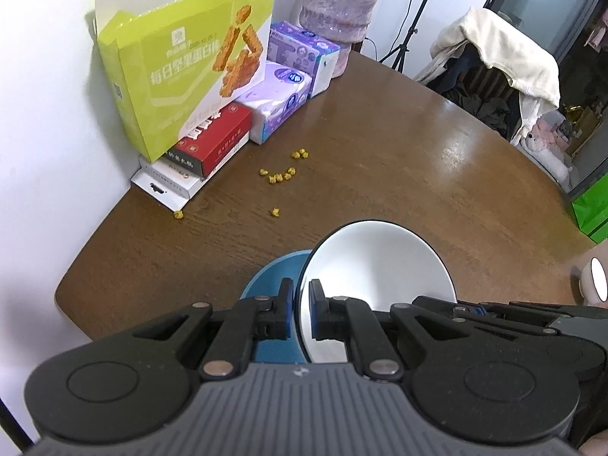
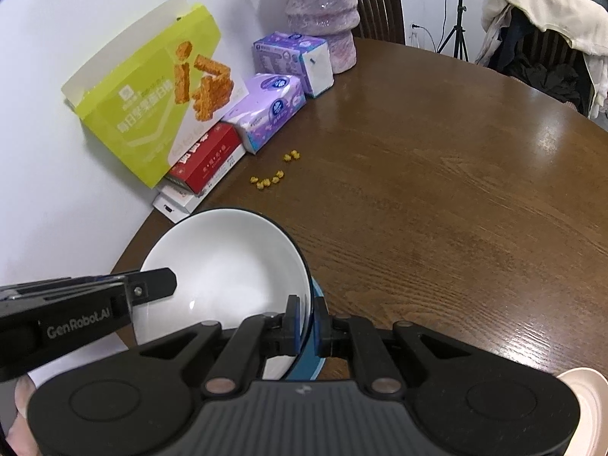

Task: Organize plates and bowls
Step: 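Carry the held white bowl with both grippers over the blue bowl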

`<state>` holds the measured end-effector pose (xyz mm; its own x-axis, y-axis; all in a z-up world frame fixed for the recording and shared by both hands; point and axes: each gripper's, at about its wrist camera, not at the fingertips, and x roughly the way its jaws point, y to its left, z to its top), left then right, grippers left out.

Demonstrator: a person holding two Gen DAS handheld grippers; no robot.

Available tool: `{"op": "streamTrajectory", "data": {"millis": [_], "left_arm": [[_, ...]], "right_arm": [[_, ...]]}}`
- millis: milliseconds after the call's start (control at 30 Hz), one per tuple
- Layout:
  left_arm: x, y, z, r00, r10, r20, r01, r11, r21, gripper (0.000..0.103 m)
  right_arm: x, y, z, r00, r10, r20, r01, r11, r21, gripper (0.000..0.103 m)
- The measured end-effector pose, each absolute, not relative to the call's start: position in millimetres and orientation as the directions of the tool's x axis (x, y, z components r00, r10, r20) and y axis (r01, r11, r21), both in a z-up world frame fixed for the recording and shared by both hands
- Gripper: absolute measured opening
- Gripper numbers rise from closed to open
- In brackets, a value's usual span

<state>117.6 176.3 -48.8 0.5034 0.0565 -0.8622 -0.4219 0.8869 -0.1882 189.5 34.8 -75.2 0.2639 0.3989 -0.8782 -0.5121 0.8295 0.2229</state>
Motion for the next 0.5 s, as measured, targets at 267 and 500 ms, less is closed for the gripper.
{"op": "streamTrajectory", "data": {"millis": [267, 500], "left_arm": [[118.2, 181.1, -58.7, 0.484, 0.046, -0.874, -0.425, 0.886, -0.189, 0.009], [120.8, 186.8, -69.4, 0.464, 0.038, -0.885, -0.423, 0.887, -0.184, 0.009]], "right_arm": [[188.6, 37.6, -84.9, 0.237, 0.389, -0.89, -0.511, 0.829, 0.226, 0.007], [192.0, 41.7, -94.8, 0.213, 0.389, -0.896, -0.51, 0.827, 0.238, 0.007]]}}
